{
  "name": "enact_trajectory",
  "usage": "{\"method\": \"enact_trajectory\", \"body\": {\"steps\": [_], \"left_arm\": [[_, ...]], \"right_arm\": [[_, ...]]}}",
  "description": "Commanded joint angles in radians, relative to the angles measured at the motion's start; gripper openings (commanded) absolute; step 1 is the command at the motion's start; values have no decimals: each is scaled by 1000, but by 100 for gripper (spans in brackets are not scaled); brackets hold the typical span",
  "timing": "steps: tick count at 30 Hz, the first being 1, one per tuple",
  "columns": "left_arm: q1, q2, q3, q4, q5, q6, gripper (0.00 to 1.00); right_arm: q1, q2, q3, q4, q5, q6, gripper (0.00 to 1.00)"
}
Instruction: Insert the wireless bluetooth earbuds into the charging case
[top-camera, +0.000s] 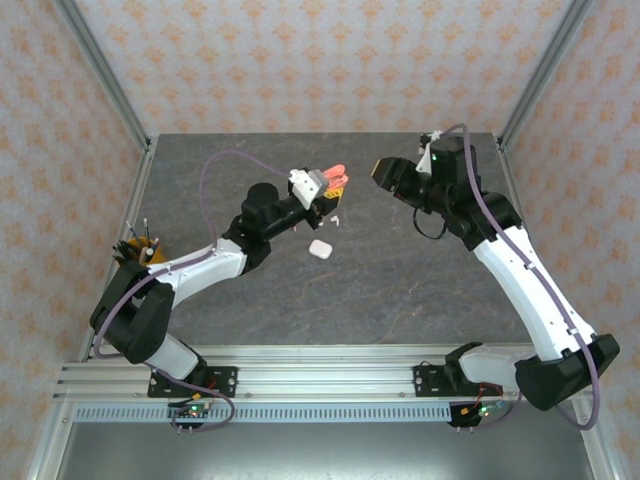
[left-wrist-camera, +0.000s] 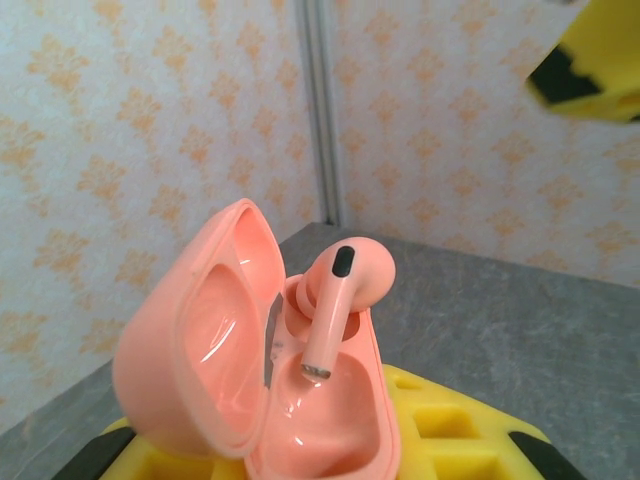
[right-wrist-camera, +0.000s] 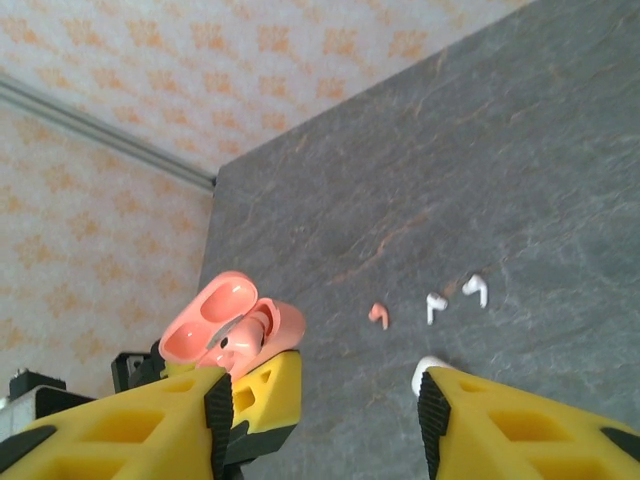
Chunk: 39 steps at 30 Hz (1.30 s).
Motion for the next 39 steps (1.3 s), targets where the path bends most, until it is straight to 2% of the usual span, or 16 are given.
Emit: {"method": "enact_trajectory", "body": {"steps": [1,13,39], "left_arm": [[8,32,14,95,92,-20,0],[19,94,61,96,170,-24,0],[16,126,106,45,228,-21,0]], "right_arm": [[-8,9,-27,-7,-97,2,52],[50,61,-24,24,-79,76,48],[69,134,80,7,-36,30,47]]}}
